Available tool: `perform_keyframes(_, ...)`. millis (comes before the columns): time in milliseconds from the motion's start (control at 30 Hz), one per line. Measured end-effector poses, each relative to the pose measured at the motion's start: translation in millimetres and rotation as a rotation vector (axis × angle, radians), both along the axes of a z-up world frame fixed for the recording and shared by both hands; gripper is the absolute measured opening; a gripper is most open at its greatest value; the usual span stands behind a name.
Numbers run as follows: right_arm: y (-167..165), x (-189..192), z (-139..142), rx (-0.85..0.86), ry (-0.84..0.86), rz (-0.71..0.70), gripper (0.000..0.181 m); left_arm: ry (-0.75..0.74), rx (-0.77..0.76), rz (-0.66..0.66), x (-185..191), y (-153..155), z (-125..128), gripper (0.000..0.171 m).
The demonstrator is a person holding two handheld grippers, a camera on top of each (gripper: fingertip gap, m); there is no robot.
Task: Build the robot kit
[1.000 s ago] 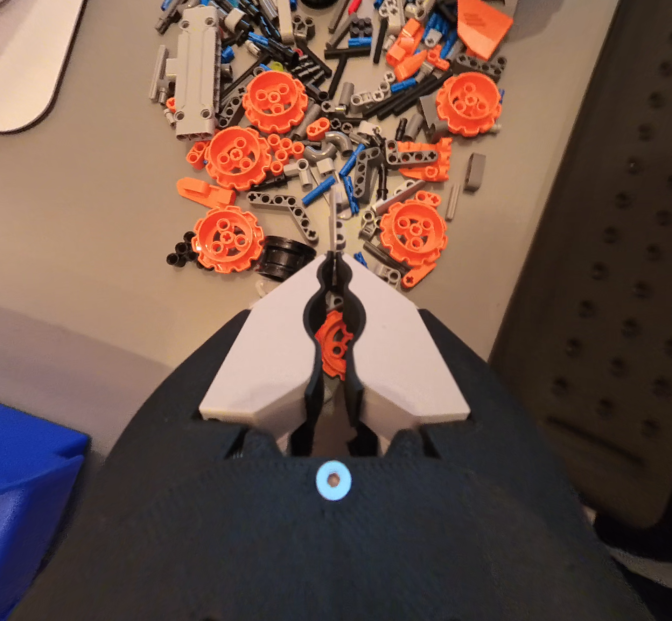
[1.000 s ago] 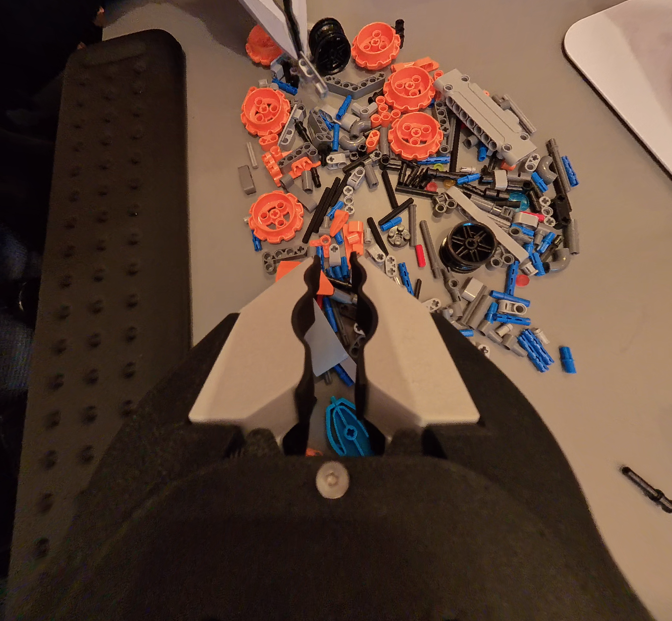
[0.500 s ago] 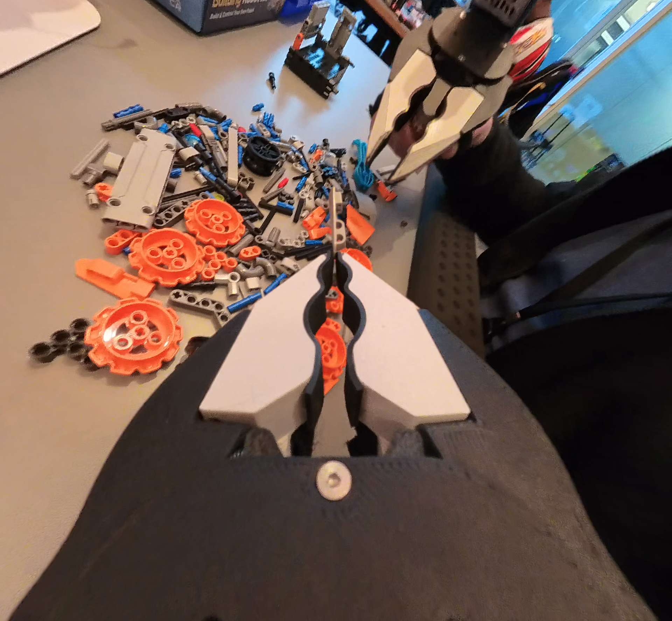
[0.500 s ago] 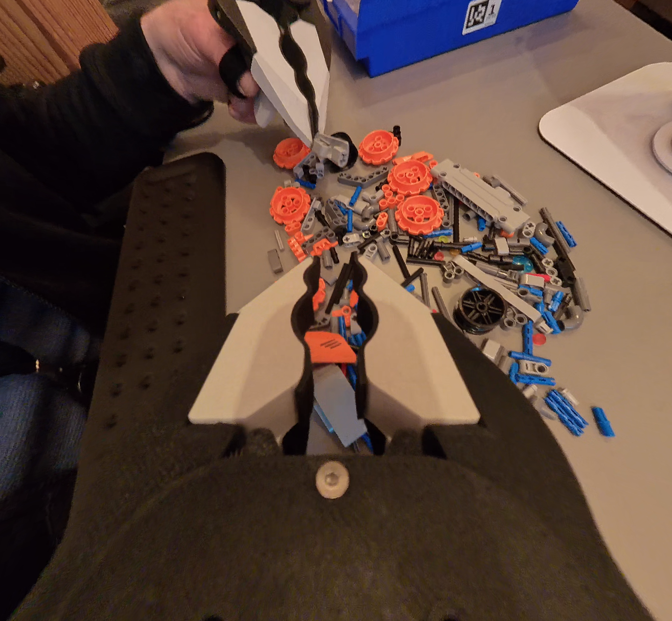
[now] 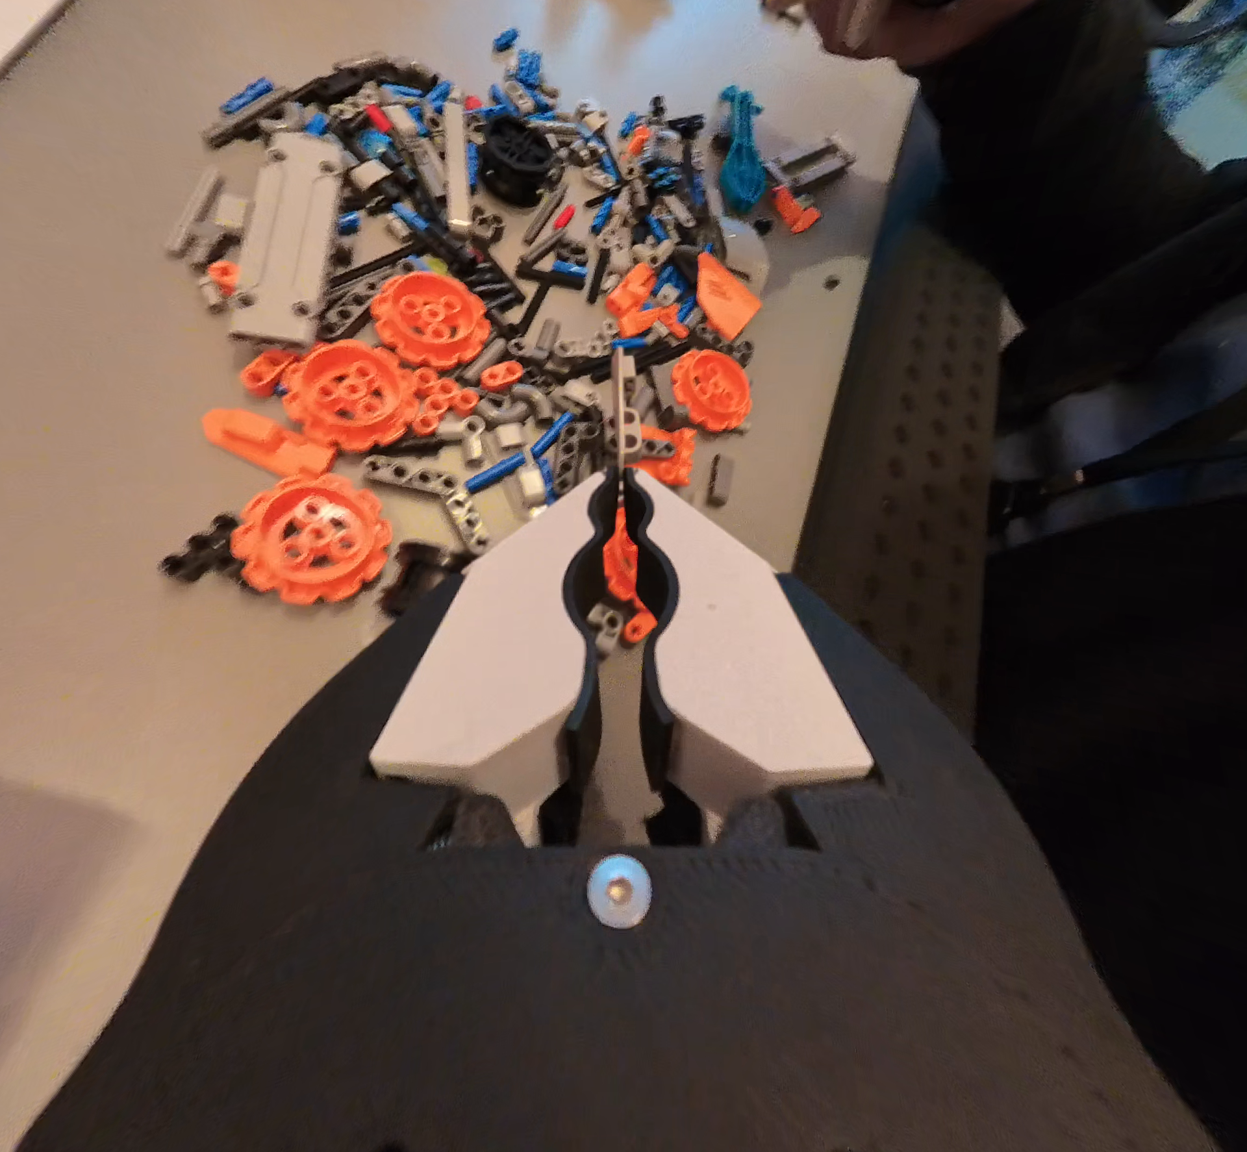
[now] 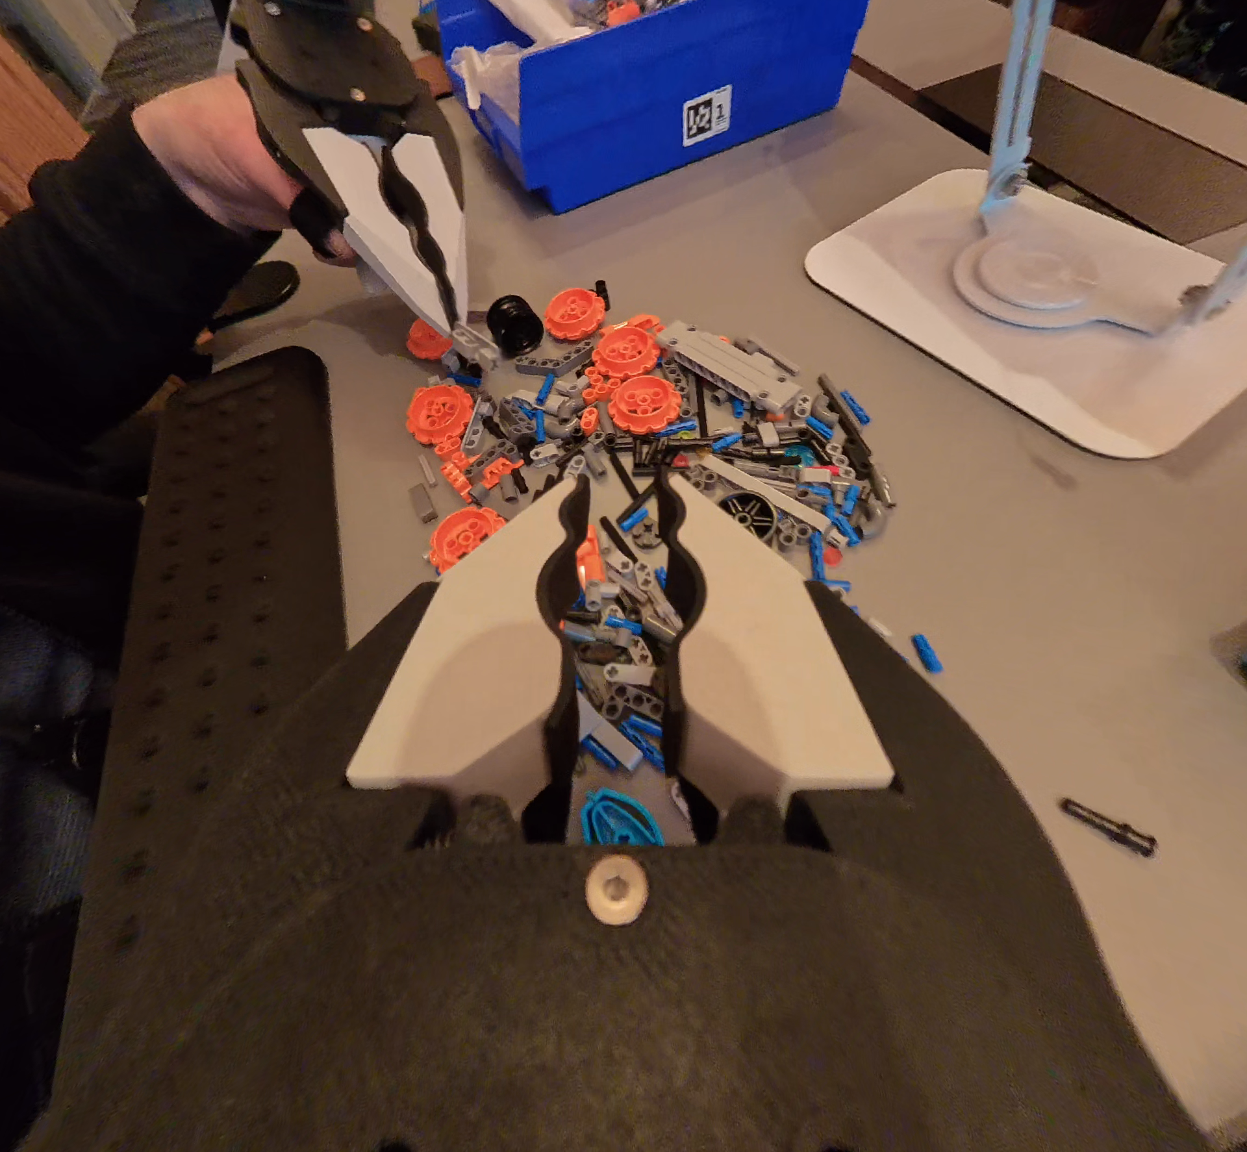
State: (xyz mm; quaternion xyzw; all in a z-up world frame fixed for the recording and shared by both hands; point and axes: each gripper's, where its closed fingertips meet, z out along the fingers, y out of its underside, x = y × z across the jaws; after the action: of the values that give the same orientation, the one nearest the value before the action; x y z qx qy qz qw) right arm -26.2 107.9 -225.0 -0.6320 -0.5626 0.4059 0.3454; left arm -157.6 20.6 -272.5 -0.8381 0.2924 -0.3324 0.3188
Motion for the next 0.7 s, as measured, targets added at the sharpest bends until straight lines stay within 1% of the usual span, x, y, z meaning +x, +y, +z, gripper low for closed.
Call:
perform_keyframes(67, 3, 5, -2, 0.001, -0.006, -0.009, 0.018, 0.029, 0.015, 0.053, -17, -2, 2, 0.000)
perform_keyframes(133, 4, 9, -10, 0.023, -0.045, -0.006, 0.017, 0.033, 0.017, 0.064, -29, -10, 4, 0.000)
perform_keyframes(167, 4, 12, -15, 0.040, -0.076, 0.002, 0.017, 0.041, 0.005, 0.067, -33, -14, 3, 0.000)
perform_keyframes(267, 2, 20, -32, 0.074, -0.170, 0.026, 0.018, 0.140, -0.022, 0.096, -50, -19, -12, 0.000)
perform_keyframes(367, 1, 27, -39, 0.079, -0.199, 0.039, 0.018, 0.162, -0.028, 0.104, -54, -19, -18, 0.000)
perform_keyframes(533, 10, 44, -38, 0.066, -0.193, 0.010, 0.018, 0.177, -0.053, 0.098, -56, -19, -27, 0.000)
perform_keyframes(700, 26, 70, -37, 0.053, -0.186, -0.063, 0.018, 0.179, -0.046, 0.112, -58, -16, -30, 0.000)
